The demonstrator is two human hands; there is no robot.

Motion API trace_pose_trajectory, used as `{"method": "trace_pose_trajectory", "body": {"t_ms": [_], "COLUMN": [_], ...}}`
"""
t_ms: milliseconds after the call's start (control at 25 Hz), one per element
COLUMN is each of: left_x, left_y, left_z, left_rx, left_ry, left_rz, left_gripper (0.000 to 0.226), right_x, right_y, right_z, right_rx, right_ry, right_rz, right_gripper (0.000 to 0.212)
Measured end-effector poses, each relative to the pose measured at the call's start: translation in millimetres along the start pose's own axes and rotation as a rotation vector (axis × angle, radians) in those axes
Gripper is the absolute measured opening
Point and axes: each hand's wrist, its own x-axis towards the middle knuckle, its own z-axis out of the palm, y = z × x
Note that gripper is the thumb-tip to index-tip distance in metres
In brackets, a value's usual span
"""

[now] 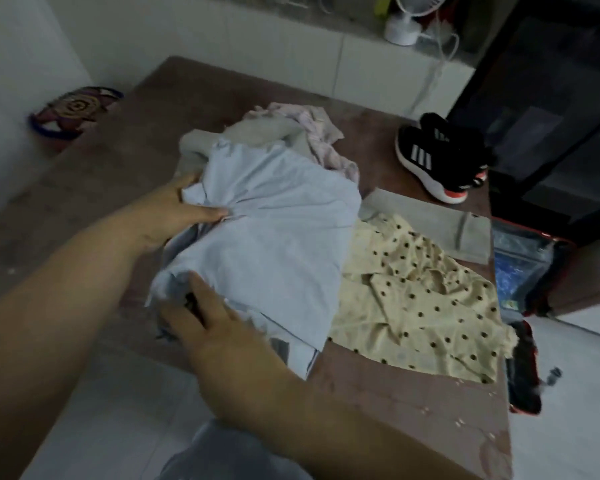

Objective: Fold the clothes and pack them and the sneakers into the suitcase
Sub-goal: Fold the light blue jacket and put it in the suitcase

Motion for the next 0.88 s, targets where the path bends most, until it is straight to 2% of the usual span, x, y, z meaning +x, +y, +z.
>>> {"method": "trace_pose_trajectory", "body": {"t_ms": [80, 160, 240, 320, 480, 560, 600, 720, 760, 800, 880], "left_x": [8, 16, 26, 35, 54, 66, 70, 66, 62, 56, 48], "left_y": [-37, -71, -92, -101, -90, -92, -96, -114, -121, -126, -125], "left_z": [-23, -34, -38, -35, -18, -12, -10, -9, -9, -9, -7], "left_rx": [-0.024, -0.042, -0.064, -0.062, -0.003, 0.002, 0.023, 0.266, 0.409, 0.571, 0.84], "left_ry": [0.011, 0.058, 0.08, 0.045, 0.046, 0.125, 0.161, 0.22, 0.247, 0.291, 0.339], "left_rz": [-0.093, -0.136, -0.151, -0.119, 0.013, 0.046, 0.045, 0.098, 0.156, 0.258, 0.595], "left_gripper": [0.06, 0.062, 0.061, 0.059, 0.025, 0.018, 0.021, 0.055, 0.066, 0.074, 0.072], "right_x": [18, 20, 13, 2, -11, -13, -15, -26, -30, -32, -34], "right_y": [-4, 12, 36, 59, 91, 99, 101, 105, 106, 107, 110], "right_z": [17, 34, 49, 66, 83, 85, 86, 87, 84, 79, 71], "right_rx": [-0.054, -0.199, -0.427, -0.511, -0.522, -0.514, -0.513, -0.466, -0.339, -0.233, -0.098], "right_ry": [-0.065, 0.093, 0.171, 0.161, 0.317, 0.417, 0.406, 0.293, 0.276, 0.296, 0.351], "right_rz": [0.029, 0.056, 0.214, 0.312, 0.303, 0.302, 0.297, 0.236, 0.262, 0.284, 0.338], "right_gripper": [0.067, 0.062, 0.079, 0.093, 0.074, 0.066, 0.066, 0.062, 0.058, 0.052, 0.045]}}
